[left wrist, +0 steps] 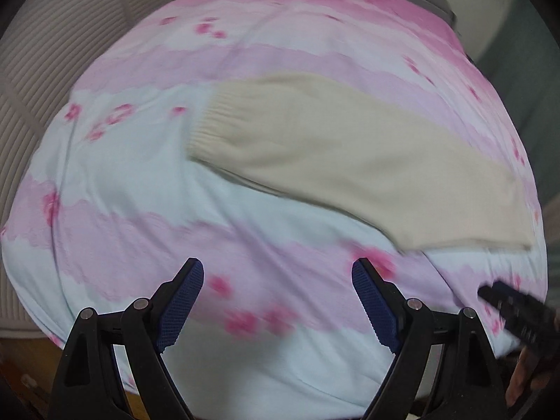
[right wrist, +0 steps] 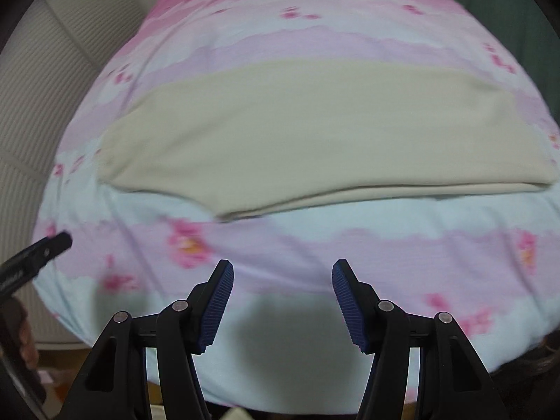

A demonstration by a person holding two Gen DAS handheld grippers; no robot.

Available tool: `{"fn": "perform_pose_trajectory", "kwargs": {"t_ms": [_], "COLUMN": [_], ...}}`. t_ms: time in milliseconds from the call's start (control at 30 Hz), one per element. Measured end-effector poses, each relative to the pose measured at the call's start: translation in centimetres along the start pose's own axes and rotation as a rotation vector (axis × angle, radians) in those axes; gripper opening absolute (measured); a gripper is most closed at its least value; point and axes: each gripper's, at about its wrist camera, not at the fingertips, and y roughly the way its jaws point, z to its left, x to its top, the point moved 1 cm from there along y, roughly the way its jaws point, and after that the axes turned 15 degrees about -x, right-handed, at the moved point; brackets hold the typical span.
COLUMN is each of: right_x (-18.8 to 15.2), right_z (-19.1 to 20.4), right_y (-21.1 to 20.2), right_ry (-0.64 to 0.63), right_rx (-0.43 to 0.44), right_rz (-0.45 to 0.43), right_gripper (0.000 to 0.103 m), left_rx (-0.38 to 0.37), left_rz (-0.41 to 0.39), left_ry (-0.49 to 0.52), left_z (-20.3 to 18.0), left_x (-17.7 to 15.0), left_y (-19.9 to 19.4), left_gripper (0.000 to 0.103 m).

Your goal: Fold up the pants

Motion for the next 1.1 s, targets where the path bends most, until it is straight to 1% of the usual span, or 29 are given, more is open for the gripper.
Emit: {"fn": "perform_pose_trajectory", "kwargs": {"t_ms": [33,67,133,200,267,333,400,467,567,667,733,867,900,933,967,1000,1033,1067,1100], "right_x": [0.2,0.3,0.7,1.5,2.1,2.6,3.0,3.0,3.1,3.2,3.2,3.5,3.5,3.5,3.6,3.7,3.8,3.8,3.8], "right_z": [2.2,3.6,6.8,8.6,9.4,9.8,9.7,9.8,9.7,10.0,10.6,11.6,11.6,11.8,11.7,11.6,11.5,11.5,11.5], "right_y": [0.2,0.4,1.4,2.8,4.2,5.4,6.8,7.7,8.7,9.5,9.8,10.0,10.0,10.3,10.4,10.5,10.7,10.8,11.0], "right_ry": [-0.023,-0.039,-0.080,-0.102,-0.093,-0.067,-0.017,0.020,0.069,0.083,0.073,0.027,0.022,0.016,0.014,0.016,0.025,0.030,0.033], "right_rx": [0.013,0.022,0.036,0.039,0.046,0.058,0.052,0.040,0.051,0.044,0.048,0.047,0.050,0.057,0.067,0.075,0.084,0.089,0.093], "right_rz": [0.004,0.006,0.013,0.032,0.063,0.095,0.134,0.160,0.192,0.204,0.205,0.185,0.183,0.186,0.191,0.197,0.203,0.206,0.210], "right_gripper": [0.059,0.059,0.059,0.059,0.059,0.059,0.059,0.059,0.059,0.059,0.059,0.059,0.059,0.059,0.059,0.059,0.059,0.059,0.059], "left_rx": [-0.004,-0.024,-0.060,-0.095,-0.141,-0.171,-0.225,-0.247,-0.258,-0.263,-0.254,-0.246,-0.245,-0.244,-0.224,-0.211,-0.195,-0.187,-0.195], "left_rz": [-0.012,-0.023,-0.040,-0.061,-0.060,-0.053,-0.044,-0.031,-0.014,0.006,0.018,0.014,0.020,0.027,0.031,0.019,0.013,-0.007,-0.026], "left_ry": [-0.023,-0.046,-0.068,-0.098,-0.144,-0.197,-0.267,-0.309,-0.351,-0.379,-0.405,-0.437,-0.446,-0.449,-0.449,-0.445,-0.441,-0.432,-0.420], "left_z": [1.7,3.2,5.1,6.9,8.4,9.5,10.7,11.6,12.6,13.5,13.9,13.5,13.3,13.0,12.8,12.6,12.5,12.3,12.1], "left_x": [0.7,1.5,2.7,4.0,5.4,6.3,7.1,7.7,8.3,9.0,9.5,10.9,11.4,11.6,12.0,12.3,12.6,13.1,13.4], "left_y": [-0.1,0.1,0.6,1.6,3.4,5.1,7.1,8.6,11.1,13.4,14.6,16.4,17.0,17.1,17.0,16.4,15.8,14.8,14.1], "left_gripper": [0.087,0.087,0.087,0.087,0.087,0.087,0.087,0.087,0.087,0.087,0.087,0.087,0.083,0.074,0.061,0.051,0.037,0.031,0.029]}}
